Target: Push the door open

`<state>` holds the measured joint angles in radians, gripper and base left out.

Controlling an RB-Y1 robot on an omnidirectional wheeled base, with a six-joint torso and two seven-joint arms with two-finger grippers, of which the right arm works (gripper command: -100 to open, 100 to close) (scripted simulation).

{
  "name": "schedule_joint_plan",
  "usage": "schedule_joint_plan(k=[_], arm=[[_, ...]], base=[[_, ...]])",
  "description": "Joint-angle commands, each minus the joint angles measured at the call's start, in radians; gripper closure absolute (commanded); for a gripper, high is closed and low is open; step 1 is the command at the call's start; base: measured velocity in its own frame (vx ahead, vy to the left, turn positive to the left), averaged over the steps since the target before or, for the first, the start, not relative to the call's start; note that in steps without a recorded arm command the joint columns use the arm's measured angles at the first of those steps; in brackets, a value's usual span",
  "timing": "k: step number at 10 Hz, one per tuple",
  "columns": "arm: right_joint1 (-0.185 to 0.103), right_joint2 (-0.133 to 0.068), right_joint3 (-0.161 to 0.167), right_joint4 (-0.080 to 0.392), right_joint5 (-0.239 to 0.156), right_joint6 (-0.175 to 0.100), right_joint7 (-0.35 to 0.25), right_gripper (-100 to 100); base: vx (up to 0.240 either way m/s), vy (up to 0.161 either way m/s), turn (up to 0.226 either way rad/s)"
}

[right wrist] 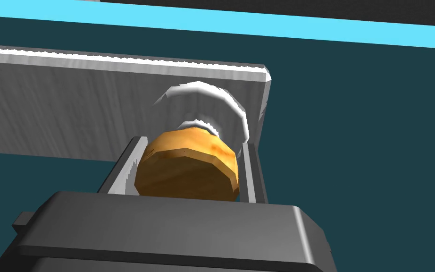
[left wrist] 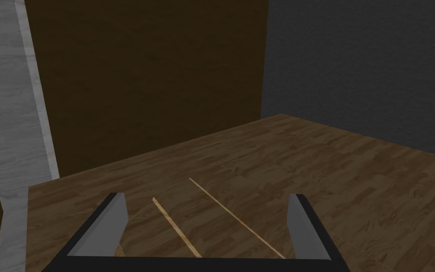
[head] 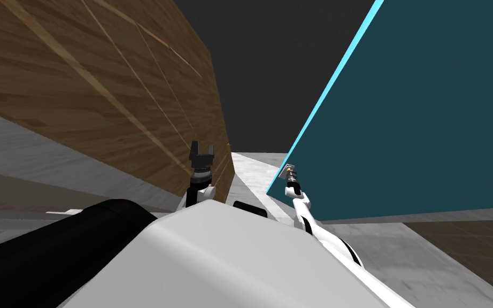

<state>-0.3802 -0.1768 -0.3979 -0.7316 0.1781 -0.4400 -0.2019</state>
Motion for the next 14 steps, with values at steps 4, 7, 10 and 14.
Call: schedule_joint_plan(k=[4, 7, 10, 14], arm=[[-0.005, 0.001, -0.042, 0.003, -0.015, 0.0, 0.035, 100], [0.0, -0.004, -0.059, 0.004, -0.018, 0.0, 0.041, 100], [0.006, -0.011, -0.084, 0.003, -0.023, 0.001, 0.046, 100], [0.013, -0.02, -0.115, 0.002, -0.028, 0.002, 0.053, 100]], base=[[0.186, 0.065, -0.066], [0.128, 0.033, -0.046], [0.191, 0.005, -0.035], [0.16, 0.008, -0.031]])
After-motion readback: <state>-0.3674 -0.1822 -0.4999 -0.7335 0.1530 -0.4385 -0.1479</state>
